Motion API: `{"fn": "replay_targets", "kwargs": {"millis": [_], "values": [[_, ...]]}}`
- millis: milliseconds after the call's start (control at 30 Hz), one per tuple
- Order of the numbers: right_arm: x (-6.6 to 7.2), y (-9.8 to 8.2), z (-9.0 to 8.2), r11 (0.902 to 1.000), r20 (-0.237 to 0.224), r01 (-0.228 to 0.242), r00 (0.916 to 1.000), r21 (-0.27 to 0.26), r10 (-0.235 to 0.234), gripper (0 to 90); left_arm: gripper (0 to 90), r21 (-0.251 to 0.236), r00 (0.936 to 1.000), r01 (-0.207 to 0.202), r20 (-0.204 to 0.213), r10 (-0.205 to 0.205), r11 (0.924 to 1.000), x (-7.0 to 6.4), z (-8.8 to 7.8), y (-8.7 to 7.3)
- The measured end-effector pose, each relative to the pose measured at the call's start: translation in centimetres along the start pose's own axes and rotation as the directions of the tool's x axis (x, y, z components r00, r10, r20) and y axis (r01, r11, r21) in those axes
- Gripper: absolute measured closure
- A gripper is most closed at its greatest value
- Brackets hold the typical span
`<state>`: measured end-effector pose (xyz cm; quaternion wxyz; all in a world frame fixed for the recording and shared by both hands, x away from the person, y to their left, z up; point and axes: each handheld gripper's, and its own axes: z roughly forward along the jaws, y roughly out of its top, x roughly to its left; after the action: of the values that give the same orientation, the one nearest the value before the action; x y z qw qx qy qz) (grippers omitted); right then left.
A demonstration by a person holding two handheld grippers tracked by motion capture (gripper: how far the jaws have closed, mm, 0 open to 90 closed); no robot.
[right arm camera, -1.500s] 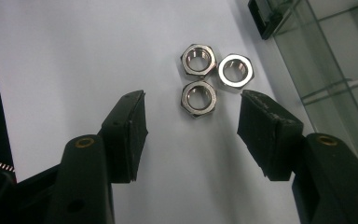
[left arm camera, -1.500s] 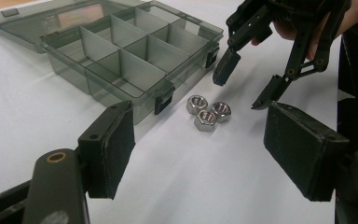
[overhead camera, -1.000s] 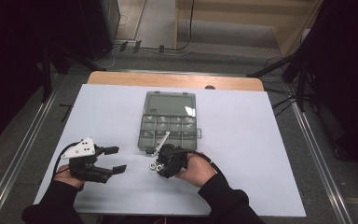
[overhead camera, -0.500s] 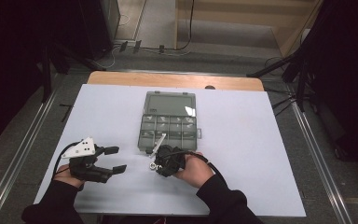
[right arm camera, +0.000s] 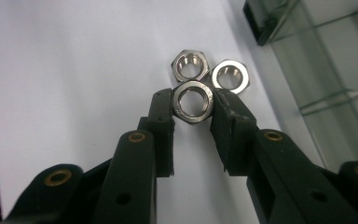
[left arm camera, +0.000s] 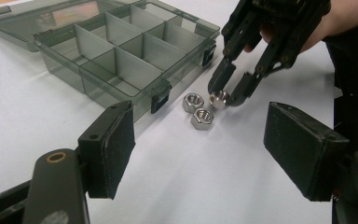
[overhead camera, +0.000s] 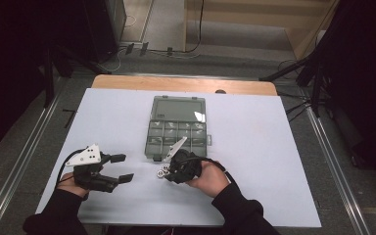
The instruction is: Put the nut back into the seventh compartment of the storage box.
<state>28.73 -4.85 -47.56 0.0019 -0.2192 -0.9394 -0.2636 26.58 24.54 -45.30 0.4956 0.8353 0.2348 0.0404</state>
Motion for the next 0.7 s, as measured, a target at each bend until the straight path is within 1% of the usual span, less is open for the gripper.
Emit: {"fn": "replay_targets", "kwargs": {"millis": [67, 100, 133, 200, 233, 267, 300, 333, 367, 433, 533, 567, 700], "values": [[-0.2, -0.3, -0.7, 0.9991, -0.014, -0.013, 0.9998, -0.041, 0.013, 71.5, 25.1, 0.0, 1.0, 0.001, -0.001, -0.001, 1.0, 0.0, 0.0, 0.0], [-0.5, -0.5, -1.0, 0.9976, -0.023, -0.014, 0.9996, -0.068, 0.013, 71.5, 25.0, 0.001, 1.0, 0.0, 0.0, 0.0, 1.0, 0.0, 0.0, 0.0], [-0.6, -0.6, -1.3, 0.9953, -0.031, -0.025, 0.9993, -0.093, 0.022, 71.5, 25.1, 0.002, 1.0, -0.001, -0.002, 0.001, 1.0, 0.0, -0.1, 0.0], [-0.8, -0.9, -2.1, 0.9919, -0.05, -0.044, 0.998, -0.119, 0.038, 71.5, 25.1, 0.001, 1.0, -0.001, -0.003, 0.001, 1.0, 0.0, -0.1, 0.0], [-0.9, -1.1, -2.6, 0.9883, -0.057, -0.054, 0.9973, -0.143, 0.046, 71.6, 25.1, 0.001, 1.0, -0.001, -0.003, 0.001, 1.0, 0.0, -0.1, 0.0], [-0.9, -1.2, -2.9, 0.9864, -0.059, -0.051, 0.9973, -0.156, 0.042, 71.6, 25.1, 0.001, 1.0, -0.004, -0.003, 0.004, 1.0, 0.0, -0.1, 0.0], [-1.0, -1.5, -3.6, 0.979, -0.058, -0.066, 0.9967, -0.193, 0.056, 71.5, 25.1, 0.0, 1.0, -0.003, -0.003, 0.003, 1.0, 0.0, -0.1, 0.0], [-1.1, -1.6, -3.9, 0.9757, -0.062, -0.069, 0.9964, -0.208, 0.058, 71.5, 25.0, 0.001, 1.0, -0.003, -0.002, 0.003, 1.0, 0.0, -0.1, 0.1], [-1.1, -1.7, -4.0, 0.9739, -0.065, -0.077, 0.9958, -0.213, 0.064, 71.5, 25.0, 0.002, 1.0, -0.004, -0.002, 0.004, 1.0, 0.0, -0.1, 0.1], [-1.2, -2.0, -4.3, 0.9706, -0.058, -0.082, 0.9958, -0.226, 0.071, 71.5, 25.1, -0.005, 1.0, -0.002, 0.0, 0.002, 1.0, 0.0, -0.1, 0.0], [-1.2, -2.2, -4.1, 0.9726, -0.057, -0.082, 0.9958, -0.218, 0.072, 71.5, 25.0, -0.004, 1.0, -0.003, 0.003, 0.003, 1.0, 0.0, 0.0, 0.1], [-1.4, -2.2, -4.2, 0.9726, -0.048, -0.075, 0.9967, -0.22, 0.066, 71.5, 25.1, -0.004, 1.0, -0.001, 0.003, 0.001, 1.0, 0.0, 0.0, 0.1], [-1.9, -2.3, -4.9, 0.9653, -0.037, -0.098, 0.9951, -0.242, 0.092, 71.5, 25.1, -0.003, 1.0, -0.002, 0.003, 0.002, 1.0, 0.0, -0.1, 0.0]]}}
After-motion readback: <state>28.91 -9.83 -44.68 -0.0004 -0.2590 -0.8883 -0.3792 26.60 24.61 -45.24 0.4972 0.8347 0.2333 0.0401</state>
